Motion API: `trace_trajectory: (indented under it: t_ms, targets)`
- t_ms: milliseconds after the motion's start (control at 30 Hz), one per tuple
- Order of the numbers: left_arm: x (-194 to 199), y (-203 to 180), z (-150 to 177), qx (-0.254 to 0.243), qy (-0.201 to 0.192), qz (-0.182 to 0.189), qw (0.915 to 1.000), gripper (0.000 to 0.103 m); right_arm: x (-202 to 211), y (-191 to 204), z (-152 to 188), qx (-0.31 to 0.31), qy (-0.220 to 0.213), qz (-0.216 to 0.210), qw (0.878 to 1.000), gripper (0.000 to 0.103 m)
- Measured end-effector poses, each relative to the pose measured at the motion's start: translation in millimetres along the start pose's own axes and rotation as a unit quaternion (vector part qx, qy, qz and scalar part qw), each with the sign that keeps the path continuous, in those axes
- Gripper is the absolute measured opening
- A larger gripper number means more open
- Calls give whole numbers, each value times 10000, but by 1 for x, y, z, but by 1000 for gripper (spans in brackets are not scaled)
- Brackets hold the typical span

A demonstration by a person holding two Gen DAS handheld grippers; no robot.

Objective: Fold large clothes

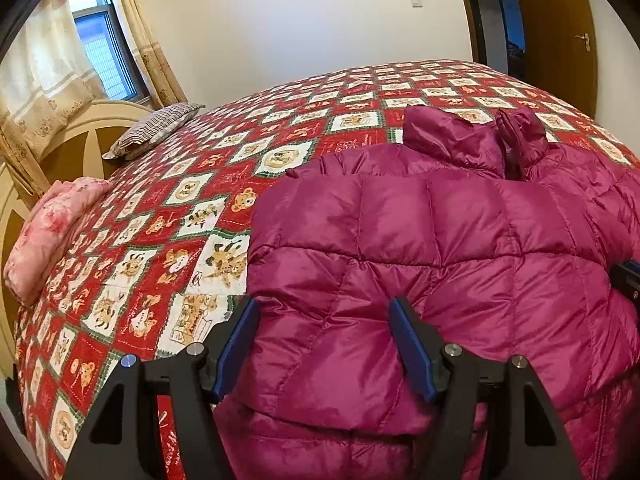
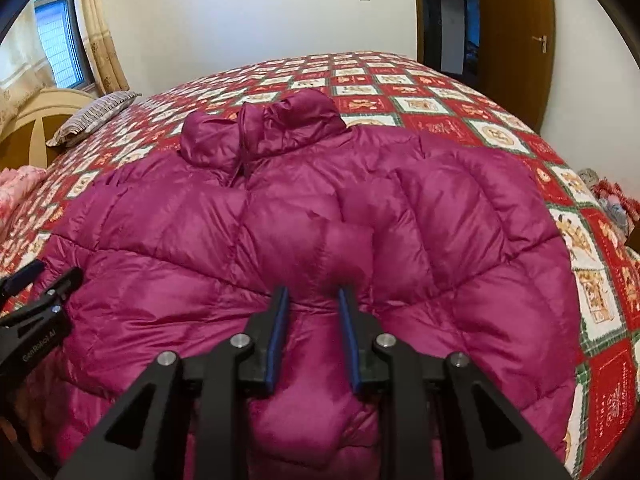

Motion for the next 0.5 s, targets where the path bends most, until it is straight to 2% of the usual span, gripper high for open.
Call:
trace_trajectory:
  t_ms: [100, 167, 200, 267, 367, 433, 500]
  targets:
    - [11, 8, -4, 268, 5, 276, 9993, 68, 2, 0, 1, -4, -29, -22, 10000, 27]
    - [22, 17, -17, 519, -182, 531, 9971, 68, 1, -3, -1, -51, -37, -84, 9999, 27]
    - [26, 19, -26, 566, -257, 535, 9966, 68, 1, -4, 0, -76, -43, -126, 9999, 28]
    - [25, 19, -49, 537, -349, 366, 9973, 68, 1, -4, -1, -108, -51, -170, 9998, 28]
    - [1, 11, -73, 423, -177, 69, 9989, 68, 1, -4, -1, -136, -60, -208, 9997, 28]
    - [-23, 7, -74, 380, 39, -103, 9992, 68, 1, -5, -1, -156, -65, -234, 9996, 28]
    - [-49, 6, -61, 422, 395, -202, 9981, 68, 1, -6, -1, -186, -68, -270, 9994, 28]
Point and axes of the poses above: each gripper's, at about its wrist camera, not at the fingertips, and x roughly against the way its jaws point, y to its left, z to its underside, the point moved 2 cm from there along -x, roughly the way its jaws point, and after that the axes turned 9 degrees about -x, right-handed, at the moved point
